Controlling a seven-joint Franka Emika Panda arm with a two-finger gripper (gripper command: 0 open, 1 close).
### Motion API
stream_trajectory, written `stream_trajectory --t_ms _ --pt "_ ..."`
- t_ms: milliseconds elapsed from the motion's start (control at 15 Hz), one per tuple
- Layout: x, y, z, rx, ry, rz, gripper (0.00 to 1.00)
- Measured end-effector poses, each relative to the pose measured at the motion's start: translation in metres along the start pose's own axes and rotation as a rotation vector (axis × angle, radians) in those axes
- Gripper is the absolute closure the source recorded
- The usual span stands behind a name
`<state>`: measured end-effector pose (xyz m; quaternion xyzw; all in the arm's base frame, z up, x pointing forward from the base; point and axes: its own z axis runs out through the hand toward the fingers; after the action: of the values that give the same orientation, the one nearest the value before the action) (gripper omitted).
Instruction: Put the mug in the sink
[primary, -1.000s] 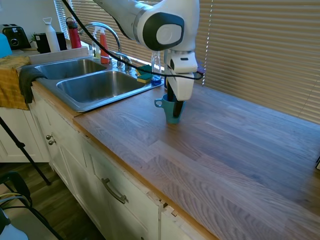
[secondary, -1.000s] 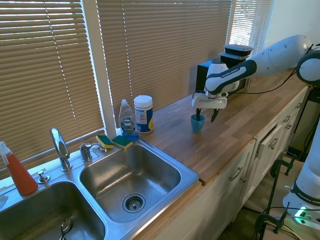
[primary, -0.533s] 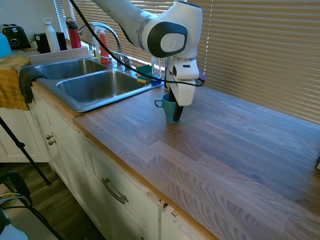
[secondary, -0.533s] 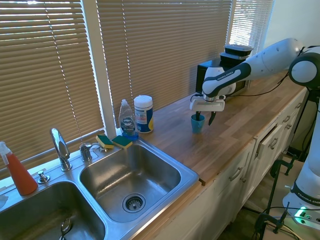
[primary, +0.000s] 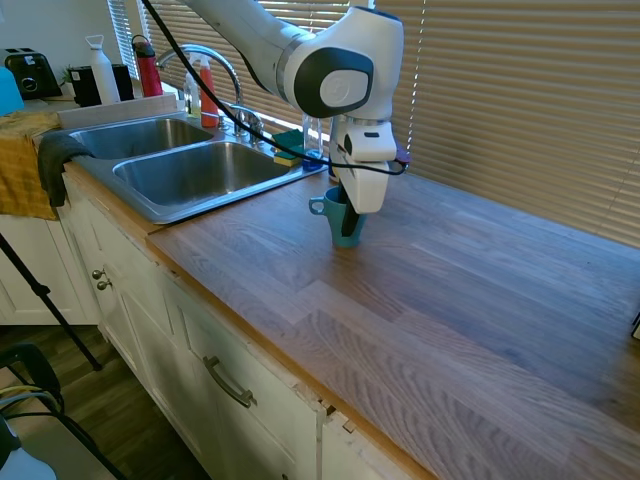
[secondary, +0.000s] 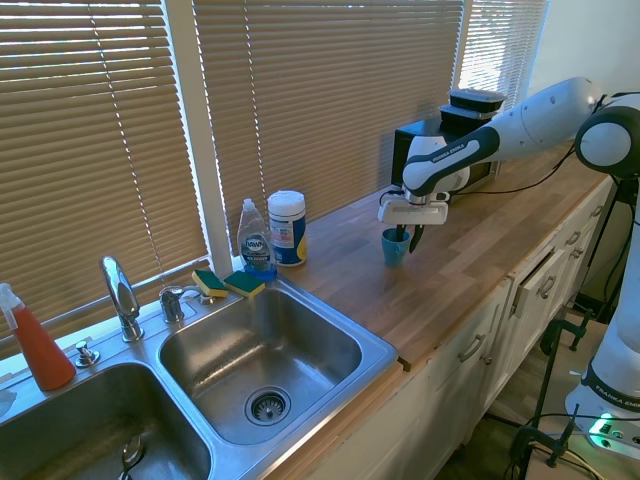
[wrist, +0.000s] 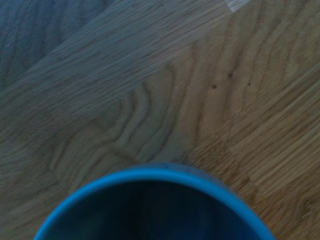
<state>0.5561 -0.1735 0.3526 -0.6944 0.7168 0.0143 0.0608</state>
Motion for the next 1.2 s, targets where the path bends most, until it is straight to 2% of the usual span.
stream_trajectory --t_ms 333,533,733,933,1200 --pt "0.002 -0.001 -0.003 0.016 0.006 -0.029 1.00" --pt "0.000 -0.002 -0.012 0.033 0.009 -0.086 1.00" --pt "-0.019 -0.005 -0.039 0.082 0.013 -0.158 1.00" --pt "-0.079 -0.013 -0.074 0.138 0.021 -0.267 1.00" --pt "-0.210 -0.024 -0.094 0.174 0.060 -0.411 1.00"
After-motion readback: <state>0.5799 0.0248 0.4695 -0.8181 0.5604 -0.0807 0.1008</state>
